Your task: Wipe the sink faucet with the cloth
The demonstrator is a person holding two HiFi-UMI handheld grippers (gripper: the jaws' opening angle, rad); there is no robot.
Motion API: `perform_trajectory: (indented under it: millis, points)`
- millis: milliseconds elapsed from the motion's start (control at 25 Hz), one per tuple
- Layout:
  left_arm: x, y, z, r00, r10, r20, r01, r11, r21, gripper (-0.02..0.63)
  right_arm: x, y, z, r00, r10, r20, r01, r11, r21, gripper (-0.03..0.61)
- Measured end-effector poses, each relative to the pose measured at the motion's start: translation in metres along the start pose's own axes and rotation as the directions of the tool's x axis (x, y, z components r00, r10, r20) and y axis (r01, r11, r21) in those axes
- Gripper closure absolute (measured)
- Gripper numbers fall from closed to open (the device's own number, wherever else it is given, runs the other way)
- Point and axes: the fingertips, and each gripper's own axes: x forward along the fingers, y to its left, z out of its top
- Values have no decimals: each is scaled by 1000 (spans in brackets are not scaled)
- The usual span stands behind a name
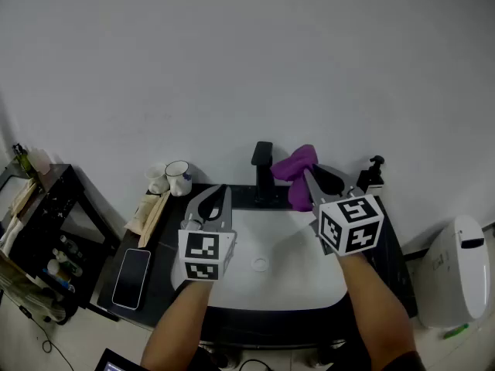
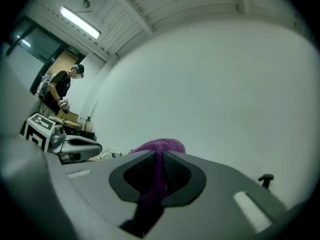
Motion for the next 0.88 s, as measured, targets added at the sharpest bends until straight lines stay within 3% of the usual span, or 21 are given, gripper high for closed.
perform_trajectory:
  millis: [200,480,640,720,880]
  points:
    - [3,10,-18,1000,22,3,-22,998,57,598,46,-7,8,997,56,-56,-60,995,-79,538]
    - [11,22,-46,999,8,-48,-6,999,49,598,97,-14,27,985,128,-114,-143,980,-141,538]
    - [13,19,-49,999,9,-41,-7,999,47,598,116,2,31,973,177,-146,-203,961,-189,538]
    - [14,18,-53,999,1,-48,-1,1000,6,598,124,10,29,966,190,-177,-227,949,-219,538]
    - [15,11,-56,998,-24,-56,23,1000,-18,598,140,24,18,938,206,-279,-293,902,-318,538]
